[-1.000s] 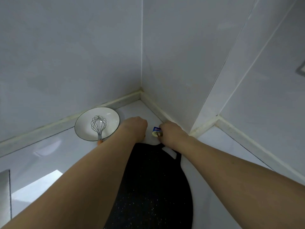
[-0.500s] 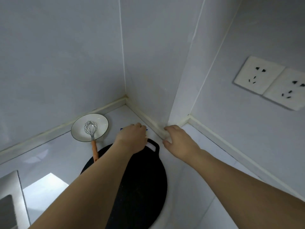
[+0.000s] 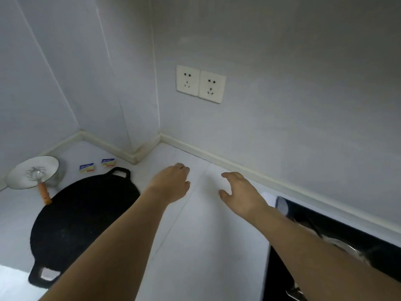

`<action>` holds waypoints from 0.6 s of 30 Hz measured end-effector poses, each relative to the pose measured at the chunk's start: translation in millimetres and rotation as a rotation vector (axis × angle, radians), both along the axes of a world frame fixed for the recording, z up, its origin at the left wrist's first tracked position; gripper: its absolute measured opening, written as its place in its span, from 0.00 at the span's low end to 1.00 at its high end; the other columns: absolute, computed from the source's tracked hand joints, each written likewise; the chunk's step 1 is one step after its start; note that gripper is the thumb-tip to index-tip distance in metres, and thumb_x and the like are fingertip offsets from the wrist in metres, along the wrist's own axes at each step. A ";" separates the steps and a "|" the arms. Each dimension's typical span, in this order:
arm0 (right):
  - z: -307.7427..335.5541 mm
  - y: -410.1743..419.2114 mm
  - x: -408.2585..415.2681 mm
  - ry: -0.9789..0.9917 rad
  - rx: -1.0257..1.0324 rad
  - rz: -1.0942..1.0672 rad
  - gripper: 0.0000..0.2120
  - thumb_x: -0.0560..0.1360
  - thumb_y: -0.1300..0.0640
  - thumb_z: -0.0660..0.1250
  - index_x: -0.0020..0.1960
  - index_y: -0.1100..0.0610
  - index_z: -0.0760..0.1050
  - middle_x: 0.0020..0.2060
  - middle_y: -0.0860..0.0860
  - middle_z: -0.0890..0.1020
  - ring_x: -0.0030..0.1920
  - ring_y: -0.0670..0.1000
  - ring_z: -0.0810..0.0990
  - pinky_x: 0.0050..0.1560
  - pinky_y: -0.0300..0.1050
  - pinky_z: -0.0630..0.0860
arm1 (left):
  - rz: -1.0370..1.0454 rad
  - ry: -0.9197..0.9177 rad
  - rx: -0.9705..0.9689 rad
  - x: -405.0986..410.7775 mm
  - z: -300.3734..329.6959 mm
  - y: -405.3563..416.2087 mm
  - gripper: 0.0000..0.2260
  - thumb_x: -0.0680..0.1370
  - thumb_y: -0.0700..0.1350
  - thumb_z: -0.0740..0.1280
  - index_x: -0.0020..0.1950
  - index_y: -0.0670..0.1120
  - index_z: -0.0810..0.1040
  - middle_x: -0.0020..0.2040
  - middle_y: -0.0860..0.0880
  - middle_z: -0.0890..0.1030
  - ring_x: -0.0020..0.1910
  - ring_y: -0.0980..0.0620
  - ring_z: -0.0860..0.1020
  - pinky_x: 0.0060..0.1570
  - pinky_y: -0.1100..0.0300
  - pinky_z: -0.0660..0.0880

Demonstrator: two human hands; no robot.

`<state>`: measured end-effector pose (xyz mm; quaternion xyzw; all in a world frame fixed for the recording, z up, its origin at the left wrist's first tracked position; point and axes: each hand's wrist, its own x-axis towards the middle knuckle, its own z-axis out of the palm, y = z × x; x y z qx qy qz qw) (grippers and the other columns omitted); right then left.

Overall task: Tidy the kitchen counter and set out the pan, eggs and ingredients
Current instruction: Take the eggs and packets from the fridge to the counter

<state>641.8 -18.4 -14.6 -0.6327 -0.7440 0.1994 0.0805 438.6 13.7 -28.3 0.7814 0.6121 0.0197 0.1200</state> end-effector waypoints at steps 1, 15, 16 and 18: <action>6.7 -17.4 22.7 0.004 0.001 -0.033 0.26 0.80 0.52 0.60 0.75 0.55 0.59 0.73 0.50 0.63 0.69 0.50 0.67 0.66 0.40 0.65 | -0.028 0.001 0.007 22.7 6.0 -11.8 0.18 0.81 0.48 0.58 0.68 0.42 0.69 0.67 0.46 0.70 0.63 0.45 0.72 0.61 0.50 0.72; 94.2 -303.7 324.7 -0.001 0.114 -0.639 0.25 0.79 0.53 0.62 0.74 0.58 0.62 0.71 0.53 0.66 0.69 0.53 0.67 0.68 0.43 0.63 | -0.597 -0.035 0.181 359.4 115.7 -185.0 0.21 0.81 0.49 0.59 0.71 0.43 0.68 0.70 0.44 0.70 0.65 0.44 0.71 0.63 0.51 0.70; 99.5 -322.5 340.6 0.000 0.126 -0.685 0.25 0.79 0.53 0.62 0.74 0.58 0.62 0.71 0.53 0.66 0.68 0.52 0.68 0.67 0.43 0.64 | -0.651 -0.032 0.197 384.3 123.7 -197.2 0.21 0.81 0.49 0.59 0.72 0.43 0.68 0.70 0.45 0.70 0.66 0.44 0.71 0.63 0.51 0.70; 110.0 -348.8 362.9 0.002 0.147 -0.752 0.25 0.79 0.53 0.61 0.73 0.58 0.63 0.71 0.53 0.66 0.68 0.52 0.69 0.68 0.44 0.65 | -0.731 -0.031 0.207 422.8 136.2 -215.2 0.20 0.81 0.50 0.59 0.71 0.43 0.68 0.69 0.45 0.70 0.65 0.44 0.72 0.63 0.51 0.70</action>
